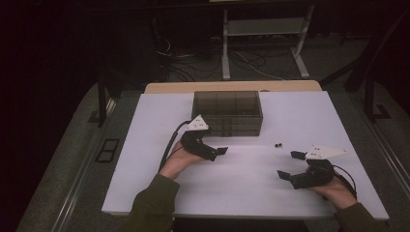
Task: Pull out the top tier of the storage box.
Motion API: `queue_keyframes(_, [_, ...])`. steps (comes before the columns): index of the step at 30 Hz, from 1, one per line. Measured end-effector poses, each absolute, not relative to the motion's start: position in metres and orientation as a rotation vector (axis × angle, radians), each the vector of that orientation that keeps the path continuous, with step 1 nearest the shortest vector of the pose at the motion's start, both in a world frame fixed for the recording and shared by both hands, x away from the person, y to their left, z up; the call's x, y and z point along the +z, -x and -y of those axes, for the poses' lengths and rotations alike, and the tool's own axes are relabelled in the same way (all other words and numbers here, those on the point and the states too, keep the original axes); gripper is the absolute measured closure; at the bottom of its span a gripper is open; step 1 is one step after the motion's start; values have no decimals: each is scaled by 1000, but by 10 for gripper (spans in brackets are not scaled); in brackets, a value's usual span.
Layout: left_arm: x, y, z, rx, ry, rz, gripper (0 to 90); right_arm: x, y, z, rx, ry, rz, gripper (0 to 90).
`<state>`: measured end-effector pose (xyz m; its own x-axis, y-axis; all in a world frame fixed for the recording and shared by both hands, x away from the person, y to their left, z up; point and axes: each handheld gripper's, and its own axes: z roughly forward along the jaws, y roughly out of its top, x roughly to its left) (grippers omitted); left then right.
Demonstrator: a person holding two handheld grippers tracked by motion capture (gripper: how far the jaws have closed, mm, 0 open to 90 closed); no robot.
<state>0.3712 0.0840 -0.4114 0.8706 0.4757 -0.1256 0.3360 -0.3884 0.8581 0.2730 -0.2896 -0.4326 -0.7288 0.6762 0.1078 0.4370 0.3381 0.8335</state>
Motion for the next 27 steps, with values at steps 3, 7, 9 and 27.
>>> queue_keyframes(3, [-412,-373,-82,170,-2014,-595,0,-433,-273,289,1333,-1003,-2349,87])
queue_keyframes(7, [-412,-376,-79,175,-2012,-592,0,-433,-273,289,1336,-1000,-2348,87])
queue_keyframes(9, [-413,-378,-77,174,-2014,-590,0,-433,-273,289,1340,-1004,-2347,87])
queue_keyframes(27, [-417,-383,-63,167,-1976,-597,0,-433,-272,288,1341,-990,-2353,87])
